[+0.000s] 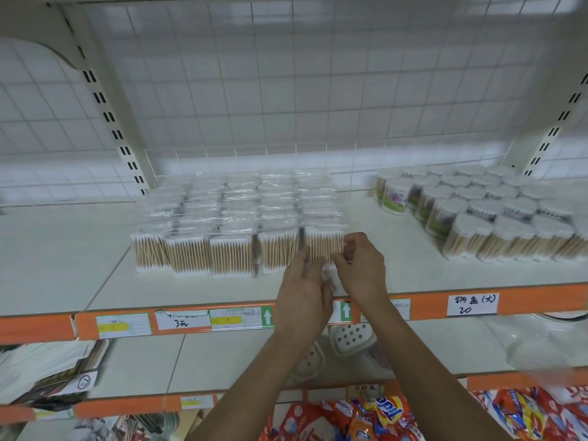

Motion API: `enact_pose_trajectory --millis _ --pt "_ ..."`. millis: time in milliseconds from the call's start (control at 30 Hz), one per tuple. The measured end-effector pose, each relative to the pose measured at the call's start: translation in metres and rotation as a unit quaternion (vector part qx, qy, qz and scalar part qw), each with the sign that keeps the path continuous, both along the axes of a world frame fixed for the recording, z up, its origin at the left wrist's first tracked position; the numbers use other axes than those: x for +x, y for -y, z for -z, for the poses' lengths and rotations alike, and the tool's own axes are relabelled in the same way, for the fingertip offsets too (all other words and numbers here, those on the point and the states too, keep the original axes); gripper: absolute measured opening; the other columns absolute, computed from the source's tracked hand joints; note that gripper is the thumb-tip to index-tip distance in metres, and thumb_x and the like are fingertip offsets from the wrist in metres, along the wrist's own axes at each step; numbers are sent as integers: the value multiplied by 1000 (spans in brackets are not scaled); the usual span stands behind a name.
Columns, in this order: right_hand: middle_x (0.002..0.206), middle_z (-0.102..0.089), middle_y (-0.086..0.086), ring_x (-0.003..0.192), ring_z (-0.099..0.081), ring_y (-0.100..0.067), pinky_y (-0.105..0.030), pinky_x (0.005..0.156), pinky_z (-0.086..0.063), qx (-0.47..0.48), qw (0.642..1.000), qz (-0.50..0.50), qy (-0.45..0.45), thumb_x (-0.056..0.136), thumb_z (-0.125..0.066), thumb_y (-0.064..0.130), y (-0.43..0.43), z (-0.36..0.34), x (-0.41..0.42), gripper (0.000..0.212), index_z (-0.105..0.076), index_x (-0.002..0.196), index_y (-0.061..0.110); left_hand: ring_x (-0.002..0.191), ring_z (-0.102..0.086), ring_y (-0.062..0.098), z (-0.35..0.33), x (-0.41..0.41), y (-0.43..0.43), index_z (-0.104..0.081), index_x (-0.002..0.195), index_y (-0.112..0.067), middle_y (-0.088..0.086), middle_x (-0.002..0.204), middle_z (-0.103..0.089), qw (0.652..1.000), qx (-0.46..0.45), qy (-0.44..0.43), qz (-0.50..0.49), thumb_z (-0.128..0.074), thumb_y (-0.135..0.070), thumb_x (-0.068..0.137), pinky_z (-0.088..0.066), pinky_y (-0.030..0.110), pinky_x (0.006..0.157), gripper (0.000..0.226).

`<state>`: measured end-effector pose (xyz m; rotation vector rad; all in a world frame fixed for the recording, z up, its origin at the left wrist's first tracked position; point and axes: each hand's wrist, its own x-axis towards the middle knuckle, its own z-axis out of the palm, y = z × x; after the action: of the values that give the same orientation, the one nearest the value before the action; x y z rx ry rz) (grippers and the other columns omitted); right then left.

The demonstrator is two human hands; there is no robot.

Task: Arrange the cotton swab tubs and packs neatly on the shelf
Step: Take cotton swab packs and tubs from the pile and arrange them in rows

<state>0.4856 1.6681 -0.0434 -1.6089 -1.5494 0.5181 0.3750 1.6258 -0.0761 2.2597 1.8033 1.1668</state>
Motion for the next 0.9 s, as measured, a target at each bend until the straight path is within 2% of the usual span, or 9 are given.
enact_pose_trajectory --millis 133,267,367,467,633,767,900 --pt "96 -61 -5 88 -60 -21 -28 77 -44 -2 1000 0 -1 86 -62 10 -1 0 0 22 -54 107 9 113 -57 34 -3 -1 2 -61 119 -6 20 131 -51 1000 4 -1 -7 -62 -7 79 -52 39 90 39" --pt "102 -60 -7 94 -59 -22 -26 78 -41 -7 1000 -1 -2 86 -63 11 -2 0 0 26 -53 110 9 101 -55 30 -14 -10 4 -57 122 -9 14 118 -50 996 46 -11 -81 -66 0 70 -57 37 65 53" --pt "103 -59 -6 93 -59 -21 -27 78 -42 -10 1000 -11 -2 84 -65 14 -1 0 -1 33 -50 114 10 109 -46 36 -19 -19 0 -51 132 -13 16 120 -43 988 43 -62 -138 -68 -1 67 -56 45 70 69" --pt "106 -59 -6 94 -58 -21 -27 78 -42 -9 1000 -22 13 83 -67 17 -1 -1 -3 40 -49 118 10 117 -47 46 -21 -25 -3 -48 136 -14 21 131 -43 982 18 -111 -153 -68 -7 69 -54 50 80 70" --pt "110 -60 -7 97 -58 -22 -30 82 -44 -16 1000 -16 15 84 -67 16 -5 -1 -2 40 -49 119 11 107 -53 41 -21 -28 -3 -50 133 -14 15 138 -47 979 4 -139 -150 -69 -13 68 -54 44 78 68" --pt "109 -59 -8 96 -58 -23 -29 79 -42 -8 1000 -14 21 84 -67 16 -3 0 -4 40 -48 119 10 112 -51 41 -19 -32 -3 -50 133 -12 16 138 -46 976 17 -160 -145 -70 -13 68 -47 46 94 68" --pt "107 -58 -9 93 -57 -23 -26 74 -39 -6 1000 -11 22 84 -66 15 -3 2 -6 37 -48 116 9 108 -52 40 -19 -31 -3 -50 133 -11 16 137 -46 977 14 -158 -143 -71 -12 67 -47 45 92 69"
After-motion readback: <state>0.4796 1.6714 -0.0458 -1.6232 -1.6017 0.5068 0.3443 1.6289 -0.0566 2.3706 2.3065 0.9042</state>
